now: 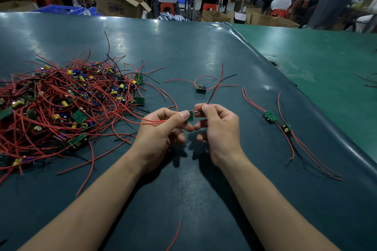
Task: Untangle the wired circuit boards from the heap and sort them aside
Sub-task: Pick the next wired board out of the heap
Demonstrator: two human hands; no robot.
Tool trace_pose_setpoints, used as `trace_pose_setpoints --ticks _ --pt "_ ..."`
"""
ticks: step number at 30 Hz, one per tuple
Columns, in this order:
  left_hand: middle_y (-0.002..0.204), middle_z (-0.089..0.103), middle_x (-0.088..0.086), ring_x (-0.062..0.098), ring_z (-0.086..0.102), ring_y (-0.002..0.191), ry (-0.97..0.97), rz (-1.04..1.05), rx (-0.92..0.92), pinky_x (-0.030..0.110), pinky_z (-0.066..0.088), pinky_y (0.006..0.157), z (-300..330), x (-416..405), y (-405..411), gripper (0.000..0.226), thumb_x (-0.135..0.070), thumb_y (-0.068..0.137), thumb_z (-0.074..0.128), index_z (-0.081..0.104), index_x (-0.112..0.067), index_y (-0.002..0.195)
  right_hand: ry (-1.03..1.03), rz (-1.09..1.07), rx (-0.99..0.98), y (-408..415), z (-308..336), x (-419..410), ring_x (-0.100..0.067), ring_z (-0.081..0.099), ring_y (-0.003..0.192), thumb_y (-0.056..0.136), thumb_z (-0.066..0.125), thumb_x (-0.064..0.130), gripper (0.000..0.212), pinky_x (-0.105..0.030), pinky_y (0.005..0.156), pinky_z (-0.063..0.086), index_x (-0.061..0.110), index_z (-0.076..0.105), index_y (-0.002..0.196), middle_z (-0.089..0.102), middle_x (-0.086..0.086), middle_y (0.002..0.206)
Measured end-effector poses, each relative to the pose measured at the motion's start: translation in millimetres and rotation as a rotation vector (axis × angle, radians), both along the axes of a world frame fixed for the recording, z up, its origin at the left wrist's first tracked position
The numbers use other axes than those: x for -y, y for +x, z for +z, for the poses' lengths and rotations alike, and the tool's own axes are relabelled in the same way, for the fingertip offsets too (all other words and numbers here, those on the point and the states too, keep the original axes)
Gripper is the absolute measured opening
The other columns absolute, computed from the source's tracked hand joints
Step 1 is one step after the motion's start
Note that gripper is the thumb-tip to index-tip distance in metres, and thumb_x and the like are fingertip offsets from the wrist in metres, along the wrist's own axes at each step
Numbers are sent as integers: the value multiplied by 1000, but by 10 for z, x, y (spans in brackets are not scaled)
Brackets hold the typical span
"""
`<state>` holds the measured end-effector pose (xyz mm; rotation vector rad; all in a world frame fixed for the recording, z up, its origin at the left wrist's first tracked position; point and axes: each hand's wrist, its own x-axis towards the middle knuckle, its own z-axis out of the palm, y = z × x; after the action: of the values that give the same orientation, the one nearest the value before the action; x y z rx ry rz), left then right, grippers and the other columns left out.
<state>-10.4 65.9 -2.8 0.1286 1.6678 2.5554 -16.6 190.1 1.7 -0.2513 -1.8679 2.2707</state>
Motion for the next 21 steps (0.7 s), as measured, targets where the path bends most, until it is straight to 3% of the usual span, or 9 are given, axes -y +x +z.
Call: trace_pose_setpoints --ticks 3,6,9,16,21 --pt "64 68 9 12 48 39 9 -9 35 17 39 41 13 2 -6 16 -23 73 70 65 -21 58 -181 23 68 -9 38 -36 -10 55 45 94 51 7 20 -18 37 36 13 66 81 66 0 70" --pt "66 68 9 11 48 40 -5 1 86 16 37 41 25 14 -32 16 -23 77 68 58 -12 73 -345 107 125 -20 73 -101 -12 60 50 92 51 3 14 -19 40 41 15 57 92 70 1 72" --pt "64 67 8 10 47 40 -3 19 98 16 37 41 31 22 -42 16 -19 83 65 54 -10 76 -334 166 125 -20 76 -116 -13 62 53 93 51 7 9 -20 43 44 15 56 92 68 3 67" --pt "62 67 7 10 46 41 40 21 76 15 39 43 47 29 -25 18 -22 73 69 53 -12 71 -92 164 86 -35 35 -122 -13 62 48 93 64 15 11 -20 40 47 12 59 84 65 -4 69" --pt "62 66 7 8 47 41 117 76 160 15 41 42 38 62 -74 13 -17 83 67 56 -12 78 -402 95 81 -68 86 -225 -9 61 50 89 67 15 14 -17 42 46 13 58 78 67 0 66"
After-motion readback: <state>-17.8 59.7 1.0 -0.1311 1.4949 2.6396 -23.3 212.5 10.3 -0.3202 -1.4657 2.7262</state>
